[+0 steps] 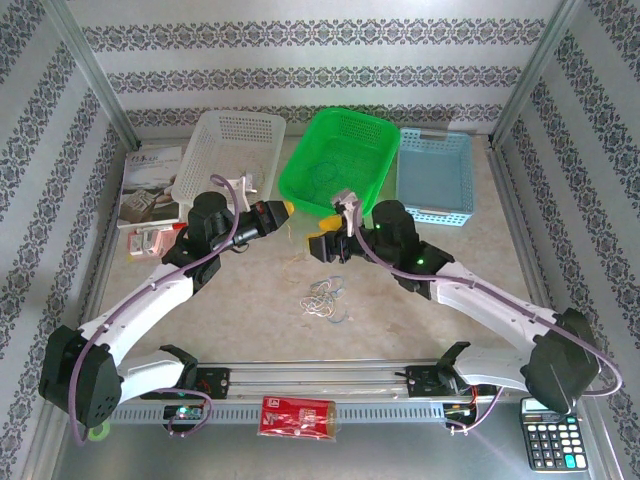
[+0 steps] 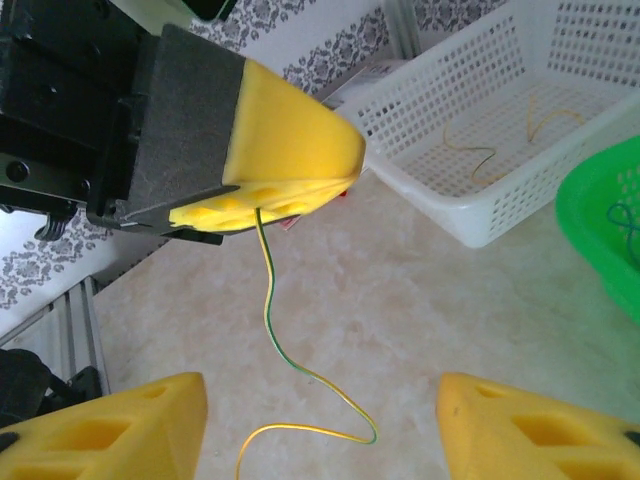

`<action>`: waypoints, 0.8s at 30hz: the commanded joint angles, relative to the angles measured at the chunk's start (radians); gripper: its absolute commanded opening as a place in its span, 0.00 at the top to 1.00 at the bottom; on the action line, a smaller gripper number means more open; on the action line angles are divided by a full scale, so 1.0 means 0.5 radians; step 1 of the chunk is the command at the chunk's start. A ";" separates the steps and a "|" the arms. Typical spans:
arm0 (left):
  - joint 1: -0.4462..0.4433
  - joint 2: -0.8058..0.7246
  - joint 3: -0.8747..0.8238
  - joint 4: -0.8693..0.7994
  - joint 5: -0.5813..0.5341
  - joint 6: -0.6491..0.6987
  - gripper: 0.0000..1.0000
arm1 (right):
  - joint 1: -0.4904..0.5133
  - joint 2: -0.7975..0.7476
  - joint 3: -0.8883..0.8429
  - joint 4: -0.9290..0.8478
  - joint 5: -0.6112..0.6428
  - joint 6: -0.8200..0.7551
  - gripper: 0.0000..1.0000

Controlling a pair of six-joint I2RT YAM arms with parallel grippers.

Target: Untangle the cables

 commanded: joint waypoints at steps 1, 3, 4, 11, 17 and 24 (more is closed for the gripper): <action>-0.045 -0.003 0.101 -0.018 -0.004 0.040 1.00 | -0.021 0.011 -0.021 0.039 0.054 -0.036 0.35; -0.061 0.004 0.122 -0.025 0.001 0.039 1.00 | -0.017 0.067 0.025 0.045 -0.006 -0.052 0.35; -0.071 0.010 0.134 -0.031 -0.002 0.038 1.00 | -0.014 0.100 0.050 0.055 -0.026 -0.056 0.35; -0.116 0.011 0.194 -0.045 -0.016 0.022 1.00 | 0.026 0.352 0.211 0.150 -0.011 -0.066 0.35; -0.131 -0.025 0.214 -0.036 -0.048 -0.006 1.00 | 0.019 0.555 0.220 0.366 -0.014 0.043 0.42; -0.129 -0.032 0.227 -0.012 -0.088 -0.024 1.00 | 0.040 0.658 0.118 0.599 -0.082 0.208 0.49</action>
